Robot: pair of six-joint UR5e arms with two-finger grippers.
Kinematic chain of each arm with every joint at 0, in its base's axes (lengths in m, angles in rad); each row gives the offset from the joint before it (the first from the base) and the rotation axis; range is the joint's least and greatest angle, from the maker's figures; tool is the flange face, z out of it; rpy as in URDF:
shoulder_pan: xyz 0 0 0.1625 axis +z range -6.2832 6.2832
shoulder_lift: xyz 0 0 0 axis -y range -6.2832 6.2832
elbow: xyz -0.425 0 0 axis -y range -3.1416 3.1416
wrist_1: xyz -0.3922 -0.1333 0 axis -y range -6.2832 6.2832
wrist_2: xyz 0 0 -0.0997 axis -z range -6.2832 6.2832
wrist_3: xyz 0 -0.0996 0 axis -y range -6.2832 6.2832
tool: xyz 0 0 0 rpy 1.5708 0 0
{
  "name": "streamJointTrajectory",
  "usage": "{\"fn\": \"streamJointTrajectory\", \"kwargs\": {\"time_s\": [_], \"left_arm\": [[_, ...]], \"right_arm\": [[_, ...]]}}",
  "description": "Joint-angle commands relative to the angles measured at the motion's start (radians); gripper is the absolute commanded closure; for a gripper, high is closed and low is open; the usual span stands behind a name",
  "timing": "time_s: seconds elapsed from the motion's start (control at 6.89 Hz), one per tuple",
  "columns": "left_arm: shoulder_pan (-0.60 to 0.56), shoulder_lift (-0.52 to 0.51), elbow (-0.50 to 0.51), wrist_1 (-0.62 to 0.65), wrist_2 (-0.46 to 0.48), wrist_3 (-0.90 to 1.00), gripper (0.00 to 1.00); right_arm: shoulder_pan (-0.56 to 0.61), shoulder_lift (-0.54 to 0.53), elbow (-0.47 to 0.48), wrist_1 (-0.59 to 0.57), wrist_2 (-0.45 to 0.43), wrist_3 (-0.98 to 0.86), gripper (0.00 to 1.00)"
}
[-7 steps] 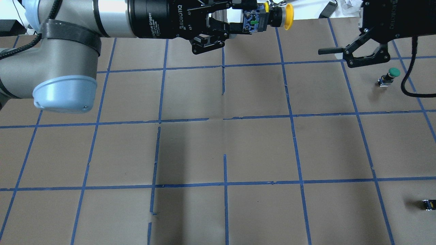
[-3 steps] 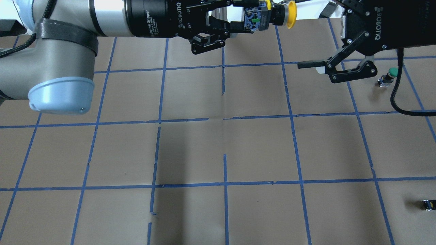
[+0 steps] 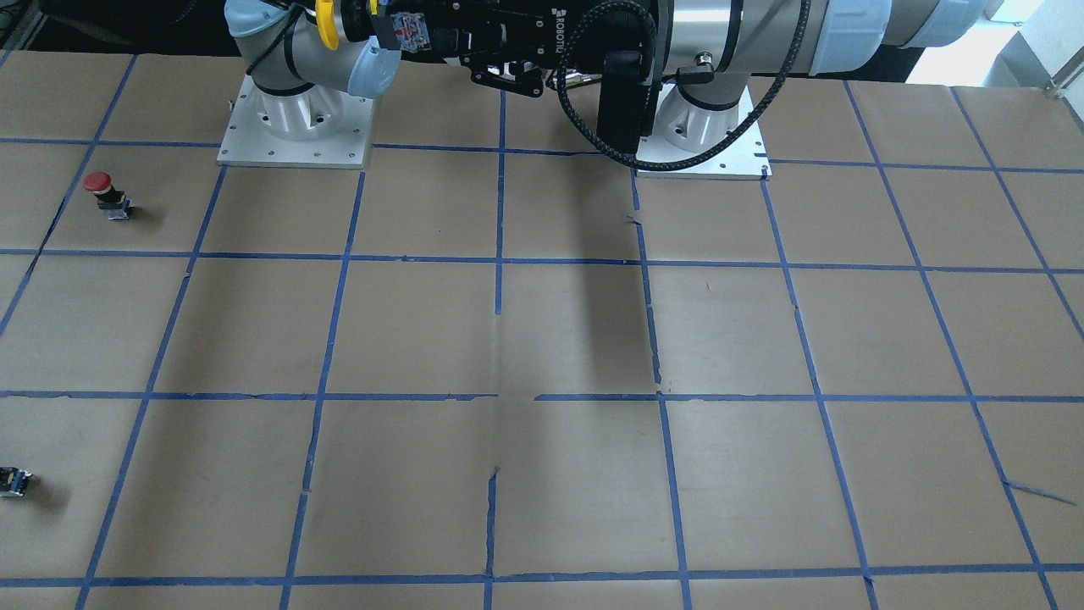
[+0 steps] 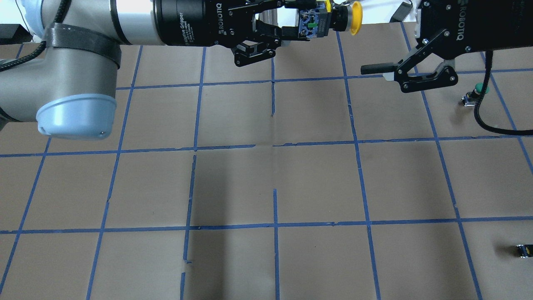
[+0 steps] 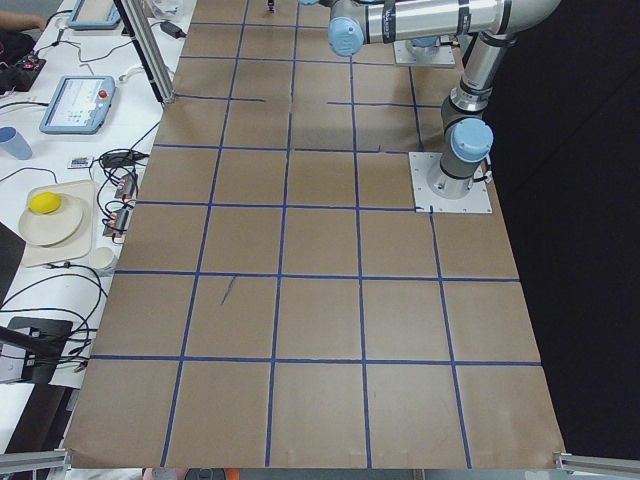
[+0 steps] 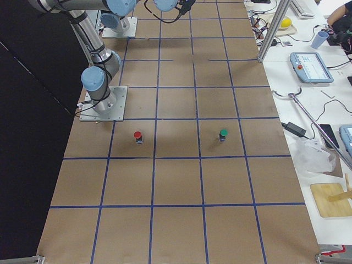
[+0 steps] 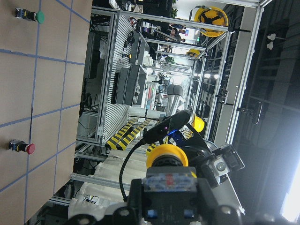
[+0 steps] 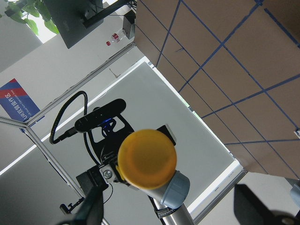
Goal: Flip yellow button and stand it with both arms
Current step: 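Bring the right gripper up under the yellow cap while the left gripper holds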
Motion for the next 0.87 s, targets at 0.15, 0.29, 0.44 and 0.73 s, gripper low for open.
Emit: {"fn": "streamJointTrajectory", "kwargs": {"time_s": [0.15, 0.29, 0.44, 0.73], "left_arm": [[0.002, -0.007, 0.007, 0.004, -0.002, -0.001, 0.77], [0.002, -0.001, 0.006, 0.004, -0.002, -0.001, 0.77], [0.002, -0.001, 0.009, 0.004, -0.002, -0.001, 0.77], [0.002, -0.003, 0.001, 0.035, -0.002, -0.003, 0.77]], "right_arm": [[0.001, 0.011, 0.006, -0.060, 0.000, -0.001, 0.06], [0.001, 0.011, 0.007, -0.062, 0.000, -0.001, 0.09], [0.001, 0.011, 0.007, -0.062, 0.001, -0.001, 0.09], [0.002, 0.016, 0.007, -0.074, 0.047, 0.000, 0.10]]}}
